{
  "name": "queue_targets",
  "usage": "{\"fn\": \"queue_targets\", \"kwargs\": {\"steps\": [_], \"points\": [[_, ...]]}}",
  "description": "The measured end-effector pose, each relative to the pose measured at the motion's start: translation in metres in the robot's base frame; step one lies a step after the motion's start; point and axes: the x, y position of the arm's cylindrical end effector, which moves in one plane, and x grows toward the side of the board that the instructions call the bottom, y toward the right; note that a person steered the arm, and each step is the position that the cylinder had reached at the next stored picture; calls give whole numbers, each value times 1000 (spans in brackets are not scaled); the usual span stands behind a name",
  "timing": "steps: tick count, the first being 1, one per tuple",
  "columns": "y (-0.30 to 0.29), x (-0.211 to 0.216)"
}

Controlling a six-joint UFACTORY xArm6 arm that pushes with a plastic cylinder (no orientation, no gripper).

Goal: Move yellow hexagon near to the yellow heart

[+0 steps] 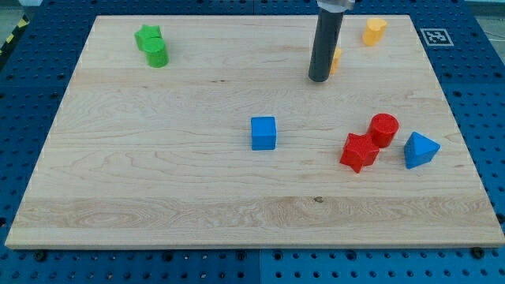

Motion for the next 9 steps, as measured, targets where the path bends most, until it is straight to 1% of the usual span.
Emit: {"fn": "queue_targets", "kwargs": {"steps": [1,2,3,4,5,6,7,8,9], "points": [[-13,0],[-59,-10],[-80,-44],[-45,-51],[-9,-35],[-17,-13],[11,-6],[59,-21],[56,-20]]}}
